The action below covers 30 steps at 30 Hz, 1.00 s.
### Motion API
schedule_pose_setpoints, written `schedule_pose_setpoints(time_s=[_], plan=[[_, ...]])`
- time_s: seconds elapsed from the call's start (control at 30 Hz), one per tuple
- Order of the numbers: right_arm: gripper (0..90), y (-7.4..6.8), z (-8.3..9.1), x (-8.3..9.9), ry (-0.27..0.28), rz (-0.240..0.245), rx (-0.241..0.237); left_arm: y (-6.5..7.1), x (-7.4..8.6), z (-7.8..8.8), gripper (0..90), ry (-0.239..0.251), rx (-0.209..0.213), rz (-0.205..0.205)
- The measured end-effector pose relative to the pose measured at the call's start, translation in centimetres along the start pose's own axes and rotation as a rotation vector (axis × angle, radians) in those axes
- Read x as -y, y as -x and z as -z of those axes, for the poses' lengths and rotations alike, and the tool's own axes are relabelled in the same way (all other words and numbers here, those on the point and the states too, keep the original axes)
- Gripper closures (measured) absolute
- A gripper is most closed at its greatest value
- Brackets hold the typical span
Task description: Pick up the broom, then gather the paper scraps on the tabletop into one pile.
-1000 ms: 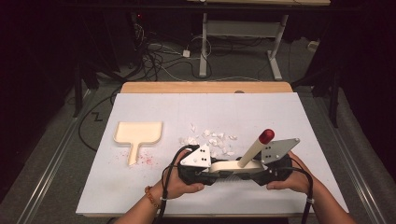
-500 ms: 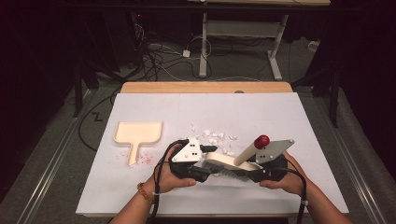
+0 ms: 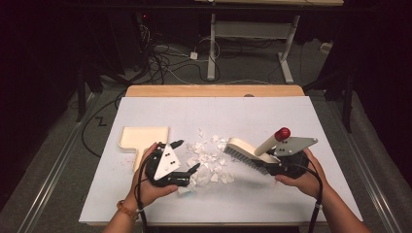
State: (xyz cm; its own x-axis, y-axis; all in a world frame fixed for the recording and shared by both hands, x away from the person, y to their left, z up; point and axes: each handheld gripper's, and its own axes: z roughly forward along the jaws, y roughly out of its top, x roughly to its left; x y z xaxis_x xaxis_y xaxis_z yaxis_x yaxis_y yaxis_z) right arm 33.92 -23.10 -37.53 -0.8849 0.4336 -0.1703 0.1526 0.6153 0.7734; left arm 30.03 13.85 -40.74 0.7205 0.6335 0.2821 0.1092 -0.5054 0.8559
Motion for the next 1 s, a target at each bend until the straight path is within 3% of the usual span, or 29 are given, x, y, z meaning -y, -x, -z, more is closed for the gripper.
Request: schedule_pose_setpoints(time_s=[0.13, 0.37, 0.4, 0.53, 0.57, 0.67, 0.73, 0.83, 0.87, 0.9, 0.93, 1.0], plan=[[67.5, 0.8, 0.1, 0.4, -0.009, -0.012, 0.059, -0.6, 3.4, 1.7, 17.2, -0.081, -0.043, 0.030], [67.5, 1.6, 0.5, 0.7, -0.007, -0.026, 0.132, -0.2, 6.1, 3.1, 17.4, -0.124, -0.097, 0.039], [67.5, 1.8, 0.6, 0.8, -0.010, -0.030, 0.168, -0.1, 6.5, 3.3, 17.5, -0.125, -0.104, 0.050], [67.5, 2.8, 0.5, 1.2, -0.011, -0.069, 0.217, 0.1, 8.0, 4.0, 17.5, -0.147, -0.116, 0.092], [67.5, 2.8, 0.5, 1.2, -0.011, -0.069, 0.217, 0.0, 8.3, 4.0, 17.5, -0.147, -0.122, 0.089], [67.5, 4.0, 0.0, 1.6, -0.035, -0.085, 0.289, -0.2, 8.5, 4.2, 17.5, -0.141, -0.124, 0.109], [67.5, 4.4, -0.2, 1.7, -0.033, -0.093, 0.309, -0.2, 8.6, 4.2, 17.4, -0.140, -0.133, 0.108], [67.5, 5.6, -1.1, 1.8, -0.037, -0.127, 0.339, -0.5, 8.8, 4.3, 17.5, -0.142, -0.126, 0.139], [67.5, 6.3, -2.2, 1.8, -0.055, -0.128, 0.358, -0.6, 8.9, 4.2, 17.4, -0.147, -0.128, 0.138], [67.5, 6.3, -2.2, 1.8, -0.055, -0.128, 0.358, -0.6, 9.0, 4.1, 17.4, -0.153, -0.128, 0.138], [67.5, 6.9, -3.6, 1.5, -0.091, -0.110, 0.369, -0.7, 9.1, 4.1, 17.5, -0.156, -0.127, 0.141], [67.5, 7.2, -4.4, 1.2, -0.105, -0.096, 0.375, -0.8, 9.2, 4.0, 17.5, -0.163, -0.124, 0.146]])
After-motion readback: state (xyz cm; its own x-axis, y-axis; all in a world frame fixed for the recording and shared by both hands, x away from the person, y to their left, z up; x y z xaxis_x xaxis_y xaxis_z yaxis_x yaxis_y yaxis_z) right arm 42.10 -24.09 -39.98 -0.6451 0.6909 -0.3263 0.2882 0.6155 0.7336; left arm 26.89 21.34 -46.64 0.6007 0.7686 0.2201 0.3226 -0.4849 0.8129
